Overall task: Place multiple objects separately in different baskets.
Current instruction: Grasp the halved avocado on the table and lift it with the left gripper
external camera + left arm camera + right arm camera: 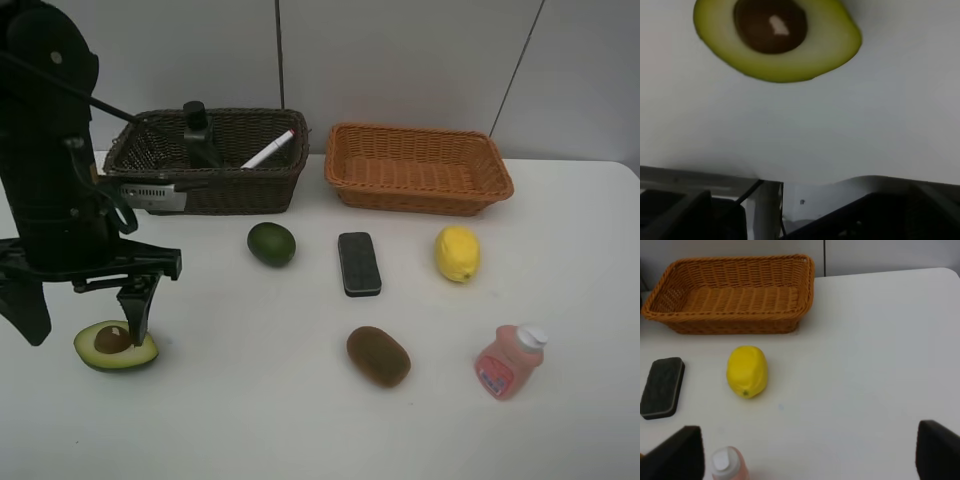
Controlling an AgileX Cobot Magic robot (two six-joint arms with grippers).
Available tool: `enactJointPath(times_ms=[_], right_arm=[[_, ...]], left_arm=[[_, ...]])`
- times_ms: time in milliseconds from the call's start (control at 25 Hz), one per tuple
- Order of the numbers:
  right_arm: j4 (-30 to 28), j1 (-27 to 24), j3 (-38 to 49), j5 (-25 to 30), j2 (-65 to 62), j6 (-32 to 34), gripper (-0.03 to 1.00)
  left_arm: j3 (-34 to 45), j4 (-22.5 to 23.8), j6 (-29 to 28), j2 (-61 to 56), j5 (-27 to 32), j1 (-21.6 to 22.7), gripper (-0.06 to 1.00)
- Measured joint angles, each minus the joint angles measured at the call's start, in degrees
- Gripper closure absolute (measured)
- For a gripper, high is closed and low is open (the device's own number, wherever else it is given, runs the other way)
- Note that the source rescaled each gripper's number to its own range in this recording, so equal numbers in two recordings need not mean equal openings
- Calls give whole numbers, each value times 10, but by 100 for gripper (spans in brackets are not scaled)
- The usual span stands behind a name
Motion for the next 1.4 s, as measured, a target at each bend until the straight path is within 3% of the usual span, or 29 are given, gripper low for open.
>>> enactJointPath(times_ms=[240,600,760,960,1400], right_arm=[[0,0,0,0,0,0,-3],[0,0,0,0,0,0,-3],[0,0,0,0,0,0,-3],[0,0,0,0,0,0,-3],[0,0,0,0,0,0,-3]], left_arm=[[4,-8,-39,18,-45,15,-6],[4,-17,-80,60,-85,76,-6],[4,-27,-89,80,-132,97,-6],[4,-53,-91,132,-167,101,-6],[5,-54,-92,181,-183,102,-6]])
